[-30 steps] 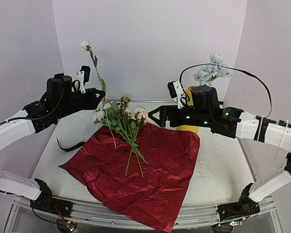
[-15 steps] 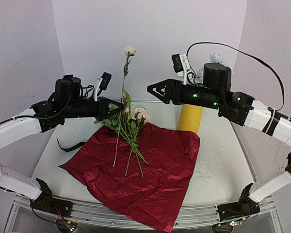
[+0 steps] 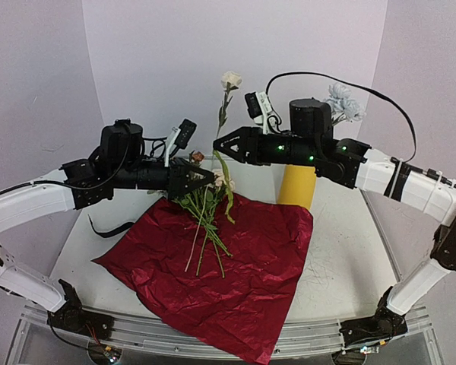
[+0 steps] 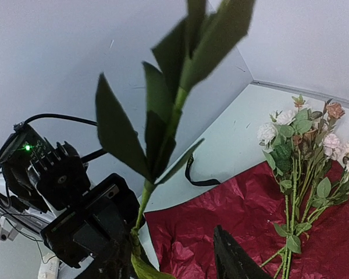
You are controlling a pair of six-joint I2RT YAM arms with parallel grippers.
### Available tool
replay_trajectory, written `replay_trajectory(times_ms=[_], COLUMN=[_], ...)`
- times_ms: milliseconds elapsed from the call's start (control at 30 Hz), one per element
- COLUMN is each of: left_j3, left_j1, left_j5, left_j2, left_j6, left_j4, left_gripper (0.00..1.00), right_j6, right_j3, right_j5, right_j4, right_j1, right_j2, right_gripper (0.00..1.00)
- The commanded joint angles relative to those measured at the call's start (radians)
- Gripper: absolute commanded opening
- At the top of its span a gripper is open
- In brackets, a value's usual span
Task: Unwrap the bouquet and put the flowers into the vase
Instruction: Pick up the fake flower from the wrapping paper.
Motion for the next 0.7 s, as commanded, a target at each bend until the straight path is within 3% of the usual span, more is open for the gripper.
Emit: replay_trajectory(times_ms=[0, 167, 333, 400, 467, 500, 600, 667], left_j3=[0.059, 0.059, 0.053, 0.047, 0.038, 0.032, 0.013, 0.003], left_j1=[-0.011, -0.017, -0.018, -0.019, -0.019, -0.019, -0.019, -0.019], left_j5=[0.017, 0.017, 0.01, -0.007, -0.054, -0.081, -0.151, -0.189], left_j2=[0.015, 0.031, 0.036, 0.033, 0.023, 0.017, -0.007, -0.017], left_j6=[0.024, 0.029, 0.034, 0.042, 0.04, 0.04, 0.037, 0.034], left_j4=[0.047, 0.047, 0.047, 0.047, 0.047, 0.047, 0.047, 0.045], left_gripper=[0.0, 0.0, 0.04, 0.22, 0.53, 0.63, 0.8, 0.82], right_j6=[0.018, 0.02, 0.02, 0.008, -0.009, -0.025, -0.105, -0.179], right_j3=[0.066, 0.067, 0.071, 0.068, 0.062, 0.059, 0.053, 0.051], right_j5=[-0.032, -0.028, -0.024, -0.008, 0.033, 0.056, 0.164, 0.255], right_j4=[0.041, 0.042, 0.042, 0.042, 0.041, 0.038, 0.01, -0.007], right_j1=[0.006, 0.005, 0.006, 0.005, 0.005, 0.004, 0.001, 0.0], right_j2=[-0.002, -0.001, -0.001, -0.009, -0.024, -0.035, -0.076, -0.106], right_gripper=[0.42, 0.31, 0.02, 0.0, 0.0, 0.0, 0.0, 0.0])
